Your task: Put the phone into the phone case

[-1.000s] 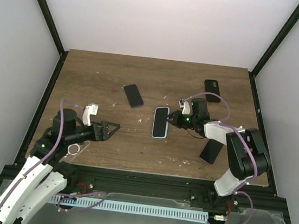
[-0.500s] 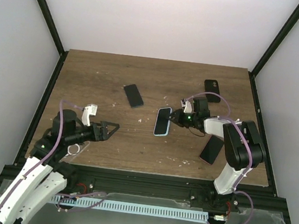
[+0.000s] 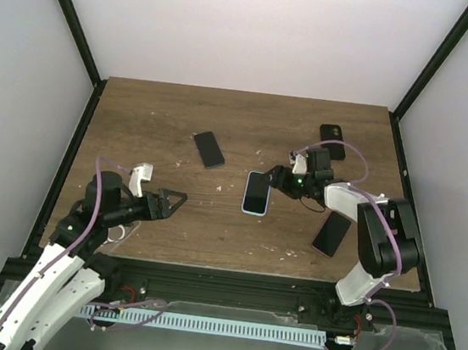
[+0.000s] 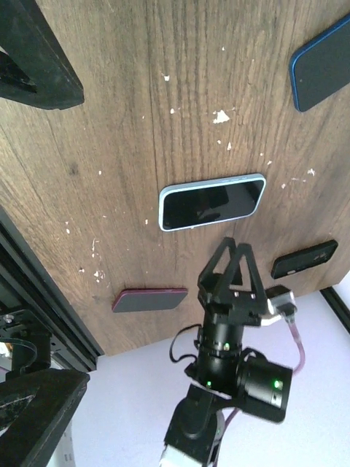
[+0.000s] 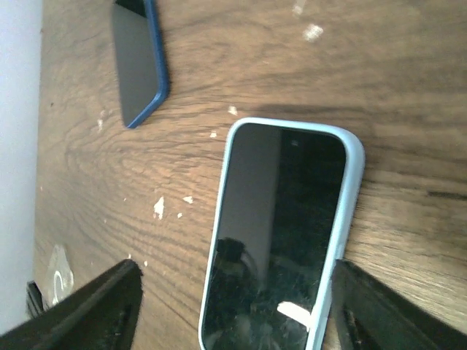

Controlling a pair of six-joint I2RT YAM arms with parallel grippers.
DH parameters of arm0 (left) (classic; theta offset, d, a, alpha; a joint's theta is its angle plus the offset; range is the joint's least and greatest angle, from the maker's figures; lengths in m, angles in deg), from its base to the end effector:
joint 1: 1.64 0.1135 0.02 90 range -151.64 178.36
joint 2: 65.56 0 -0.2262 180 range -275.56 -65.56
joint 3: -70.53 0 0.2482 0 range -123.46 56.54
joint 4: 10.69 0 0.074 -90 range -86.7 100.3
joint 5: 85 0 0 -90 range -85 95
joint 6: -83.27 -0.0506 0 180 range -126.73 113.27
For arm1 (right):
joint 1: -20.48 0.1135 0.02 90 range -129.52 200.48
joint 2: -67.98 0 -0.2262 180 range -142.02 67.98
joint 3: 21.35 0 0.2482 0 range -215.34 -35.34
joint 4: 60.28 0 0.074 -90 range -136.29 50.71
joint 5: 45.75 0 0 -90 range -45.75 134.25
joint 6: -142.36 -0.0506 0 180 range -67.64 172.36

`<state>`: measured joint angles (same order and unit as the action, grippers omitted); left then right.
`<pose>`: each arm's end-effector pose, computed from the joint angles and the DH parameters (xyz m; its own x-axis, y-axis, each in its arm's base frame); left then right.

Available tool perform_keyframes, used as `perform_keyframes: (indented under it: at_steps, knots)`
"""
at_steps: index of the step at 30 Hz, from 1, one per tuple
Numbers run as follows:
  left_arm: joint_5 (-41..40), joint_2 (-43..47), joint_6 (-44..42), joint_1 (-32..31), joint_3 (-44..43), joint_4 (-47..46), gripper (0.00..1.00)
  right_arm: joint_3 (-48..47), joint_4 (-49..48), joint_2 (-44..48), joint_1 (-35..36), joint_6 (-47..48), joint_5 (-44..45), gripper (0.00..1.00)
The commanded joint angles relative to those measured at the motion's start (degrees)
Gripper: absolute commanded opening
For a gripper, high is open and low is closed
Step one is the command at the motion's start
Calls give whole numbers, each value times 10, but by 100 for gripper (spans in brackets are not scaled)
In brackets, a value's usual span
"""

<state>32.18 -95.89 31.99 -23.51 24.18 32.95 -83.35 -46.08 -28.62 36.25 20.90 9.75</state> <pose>0.1480 -0.0843 0.2410 -0.7779 -0.2874 -0.5588 0.2825 0.6345 -0.7195 0.3064 0.1163 0.1102 -0.9219 0.1866 -0.3394 -0.1194 0.6968 0.7073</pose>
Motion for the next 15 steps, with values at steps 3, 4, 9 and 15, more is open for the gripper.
perform_keyframes:
  at_steps: [3, 4, 9, 15]
  knots:
    - [-53, -12, 26, 1, 3, 8, 96, -2, 42, 82, -5, -3, 18, 86]
    - [-80, -17, 33, 1, 0, 24, 96, 4, 46, 97, -4, -3, 21, 90]
    - [-232, -46, 79, 2, -8, 95, 98, 27, 73, 177, -4, 4, 35, 100]
    - [-325, -68, 131, 14, 3, 102, 100, 17, 129, 240, -4, 35, 54, 100]
